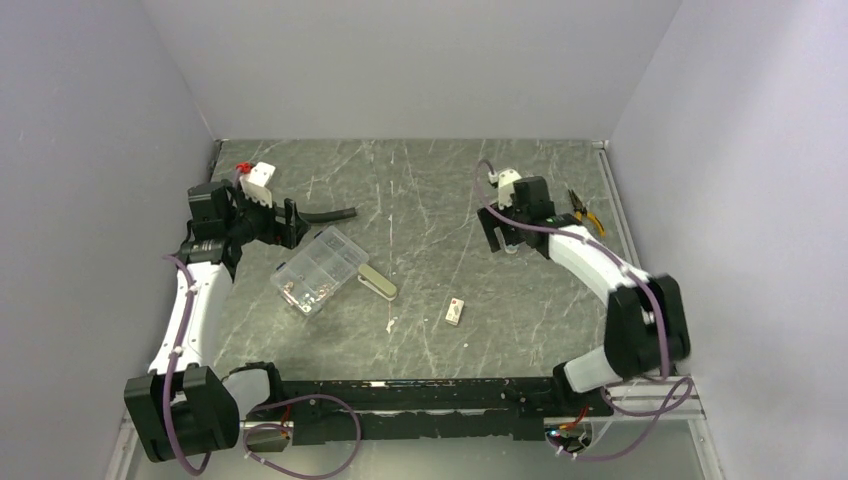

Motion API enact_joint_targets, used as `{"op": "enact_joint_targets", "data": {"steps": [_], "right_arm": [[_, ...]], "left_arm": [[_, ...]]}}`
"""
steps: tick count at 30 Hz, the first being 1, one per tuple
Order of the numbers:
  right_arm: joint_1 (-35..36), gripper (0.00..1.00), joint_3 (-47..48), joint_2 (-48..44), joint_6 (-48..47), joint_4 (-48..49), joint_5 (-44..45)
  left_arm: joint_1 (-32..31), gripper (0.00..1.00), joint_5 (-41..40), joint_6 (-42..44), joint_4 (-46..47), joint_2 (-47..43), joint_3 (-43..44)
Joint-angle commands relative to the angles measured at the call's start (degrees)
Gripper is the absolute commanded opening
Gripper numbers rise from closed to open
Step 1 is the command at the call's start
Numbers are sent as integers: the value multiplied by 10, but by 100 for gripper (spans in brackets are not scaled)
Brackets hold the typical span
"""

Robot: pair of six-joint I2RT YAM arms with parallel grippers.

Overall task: Load the staples into the stapler
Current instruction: Pick up the stapler from the center of the board.

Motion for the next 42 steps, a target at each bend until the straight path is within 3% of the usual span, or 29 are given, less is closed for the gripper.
{"op": "enact_joint_targets", "data": {"steps": [1, 7, 17, 30, 34, 39, 42], "right_arm": [[-4, 86, 77, 106, 28, -31, 38], [-12, 80, 130, 192, 38, -23, 63], [-29, 76, 181, 240, 40, -30, 74], [-57, 52, 209, 289, 20, -53, 38], [-62, 37, 218, 295, 13, -55, 21], [-63, 16, 215, 262, -35, -61, -78], [-61, 11, 200, 218, -70, -64, -168]], "left_arm": [[-9, 95, 36, -12, 23, 5, 17], [-17, 95, 42, -3, 28, -2, 13], [-21, 95, 49, -6, 63, 2, -5], [-28, 95, 55, -23, 86, 36, 2], [-34, 95, 57, -21, 88, 50, 10], [-61, 95, 95, 6, 55, 74, 38], [-110, 95, 107, 38, 28, 94, 61]]}}
